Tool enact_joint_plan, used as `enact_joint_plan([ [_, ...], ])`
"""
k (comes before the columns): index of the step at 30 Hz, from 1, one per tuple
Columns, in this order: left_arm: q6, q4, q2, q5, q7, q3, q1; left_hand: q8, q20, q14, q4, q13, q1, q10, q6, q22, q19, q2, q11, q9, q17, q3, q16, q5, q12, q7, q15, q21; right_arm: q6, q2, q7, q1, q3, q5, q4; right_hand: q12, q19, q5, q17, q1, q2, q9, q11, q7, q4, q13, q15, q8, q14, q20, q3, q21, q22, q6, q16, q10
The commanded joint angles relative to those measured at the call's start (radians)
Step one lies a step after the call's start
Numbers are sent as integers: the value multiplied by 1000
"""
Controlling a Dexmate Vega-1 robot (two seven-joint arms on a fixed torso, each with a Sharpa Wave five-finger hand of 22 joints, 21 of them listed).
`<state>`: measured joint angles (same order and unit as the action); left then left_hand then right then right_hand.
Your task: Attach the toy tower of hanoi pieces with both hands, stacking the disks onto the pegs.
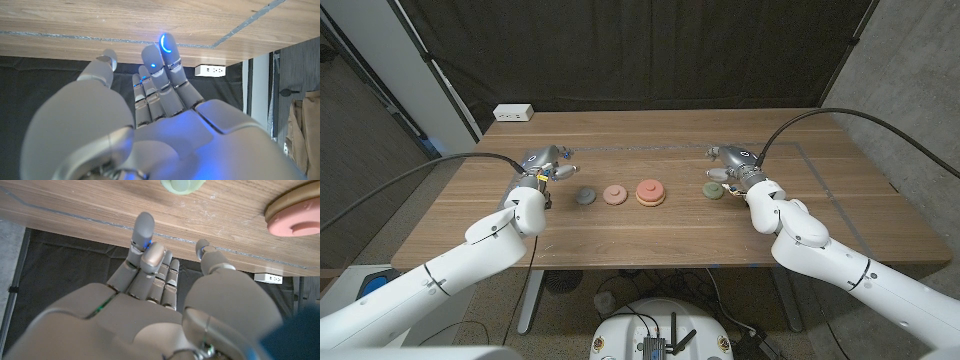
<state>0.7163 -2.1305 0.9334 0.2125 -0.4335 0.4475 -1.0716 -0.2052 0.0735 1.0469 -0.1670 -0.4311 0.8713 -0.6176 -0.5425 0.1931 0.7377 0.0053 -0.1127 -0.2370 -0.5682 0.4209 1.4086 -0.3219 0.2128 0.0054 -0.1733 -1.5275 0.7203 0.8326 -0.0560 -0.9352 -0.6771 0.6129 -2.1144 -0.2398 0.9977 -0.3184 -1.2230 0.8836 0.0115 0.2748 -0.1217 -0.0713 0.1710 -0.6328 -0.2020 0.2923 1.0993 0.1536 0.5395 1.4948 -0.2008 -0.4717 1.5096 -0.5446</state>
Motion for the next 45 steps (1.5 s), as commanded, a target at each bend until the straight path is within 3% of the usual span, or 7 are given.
enact_joint_plan([
  [1, -16, 16, 3, 9, 15, 11, 18, 1, 132, -4, 0, -2, -1, 4, 2, 1, -2, -3, 5, -2, -5, 10, 3, -2, -5, 1, -46, -4, 46, 39, -13, -9, -12, 23, -20, 12, -7, -6, -3, 7, 7, 5, 10, 1, 0, -5, -15, 8, -1, 65, 5, 3, 0, -12, 1, 16],
  [11, -14, 17, 3, 13, 29, 19, 27, 2, 132, -5, 1, -1, -2, 6, 5, 1, -2, -4, 5, 0, 2, 9, 0, -1, -4, 4, -46, -4, 70, 71, 0, -20, -13, 39, -36, 26, -13, -5, -2, 2, 21, 4, 15, 5, -3, -1, -15, -2, -13, 65, 2, 2, 1, 7, -6, 37],
  [25, 15, -5, 20, 52, 68, 54, 52, 5, 132, -14, 1, 0, -3, 9, 11, 1, -5, -5, 7, 3, 11, 9, -6, -1, -3, 5, -46, -4, 68, 71, 2, -22, -15, 38, -29, 33, -25, -4, 7, 5, 26, 2, 18, -2, -4, 5, -15, -12, -31, 65, 3, -4, 6, 19, -19, 47],
  [35, 46, -45, 78, 102, 154, 92, 87, 8, 132, -23, 1, 0, -10, 31, 26, 1, -15, -18, 7, 6, 17, 1, -9, 3, -8, 3, -46, 0, 64, 66, -15, -34, -9, 23, -28, 32, -29, -4, 11, 6, 26, 1, 20, -6, -5, 6, -15, -19, -40, 65, 4, -5, 8, 30, -29, 44],
  [45, -69, -28, 146, 100, 237, 80, 101, 4, 133, -25, 2, 0, -12, 21, 19, 1, -16, -19, 3, 6, 26, -3, -12, 5, -3, 0, -46, -1, 66, 66, -20, -39, -9, 13, -32, 28, -28, -4, 10, 7, 23, 0, 15, -8, -7, 5, -15, -23, -42, 65, 4, -3, 6, 35, -33, 35],
])
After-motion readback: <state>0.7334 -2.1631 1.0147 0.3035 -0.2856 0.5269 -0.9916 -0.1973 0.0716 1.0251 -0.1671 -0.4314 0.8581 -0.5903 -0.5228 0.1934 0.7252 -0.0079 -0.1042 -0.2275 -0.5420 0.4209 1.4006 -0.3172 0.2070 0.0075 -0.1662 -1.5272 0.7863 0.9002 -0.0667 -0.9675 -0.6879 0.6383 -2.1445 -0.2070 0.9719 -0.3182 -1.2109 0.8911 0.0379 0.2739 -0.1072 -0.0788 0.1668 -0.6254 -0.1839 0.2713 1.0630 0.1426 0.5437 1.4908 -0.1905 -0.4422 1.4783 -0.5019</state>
